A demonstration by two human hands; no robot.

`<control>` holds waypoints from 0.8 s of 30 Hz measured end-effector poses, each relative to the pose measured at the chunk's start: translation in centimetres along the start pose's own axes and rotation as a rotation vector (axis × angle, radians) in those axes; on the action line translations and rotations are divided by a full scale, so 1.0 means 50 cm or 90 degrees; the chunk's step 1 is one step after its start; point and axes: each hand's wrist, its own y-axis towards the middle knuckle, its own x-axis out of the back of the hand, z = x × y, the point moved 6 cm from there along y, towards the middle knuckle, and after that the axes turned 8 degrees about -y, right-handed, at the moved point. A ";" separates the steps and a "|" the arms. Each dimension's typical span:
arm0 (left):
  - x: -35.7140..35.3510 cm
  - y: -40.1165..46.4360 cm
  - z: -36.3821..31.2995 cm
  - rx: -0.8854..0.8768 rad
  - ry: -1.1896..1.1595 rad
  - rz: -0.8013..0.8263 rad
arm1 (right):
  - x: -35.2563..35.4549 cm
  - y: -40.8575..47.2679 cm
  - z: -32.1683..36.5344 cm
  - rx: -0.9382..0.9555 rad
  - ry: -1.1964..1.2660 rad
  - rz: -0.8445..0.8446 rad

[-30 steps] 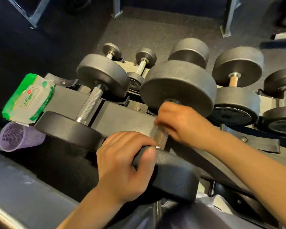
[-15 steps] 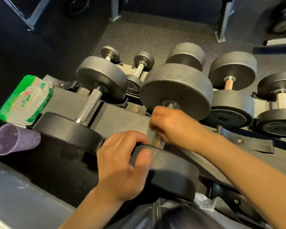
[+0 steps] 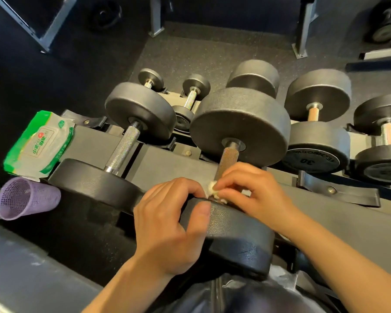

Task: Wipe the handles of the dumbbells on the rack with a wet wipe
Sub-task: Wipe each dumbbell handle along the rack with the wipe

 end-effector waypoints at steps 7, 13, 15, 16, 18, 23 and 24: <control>0.001 0.002 -0.001 0.011 -0.030 0.018 | 0.031 0.032 -0.060 -0.091 -0.211 -0.356; 0.001 -0.001 -0.004 -0.007 -0.031 0.022 | 0.014 -0.024 -0.064 -0.255 0.109 -0.275; 0.001 0.000 -0.005 -0.013 -0.032 0.018 | -0.002 -0.047 -0.061 -0.308 0.237 -0.145; 0.001 0.000 -0.004 -0.017 -0.031 0.016 | -0.009 -0.054 -0.062 -0.334 0.256 -0.085; 0.001 -0.001 -0.003 -0.025 -0.034 0.018 | -0.021 -0.058 -0.073 -0.394 0.285 -0.029; 0.000 -0.002 -0.003 -0.016 -0.047 0.025 | -0.025 -0.046 -0.100 -0.491 0.493 -0.165; 0.001 -0.002 -0.001 -0.009 -0.048 0.023 | -0.027 -0.043 -0.108 -0.511 0.526 -0.210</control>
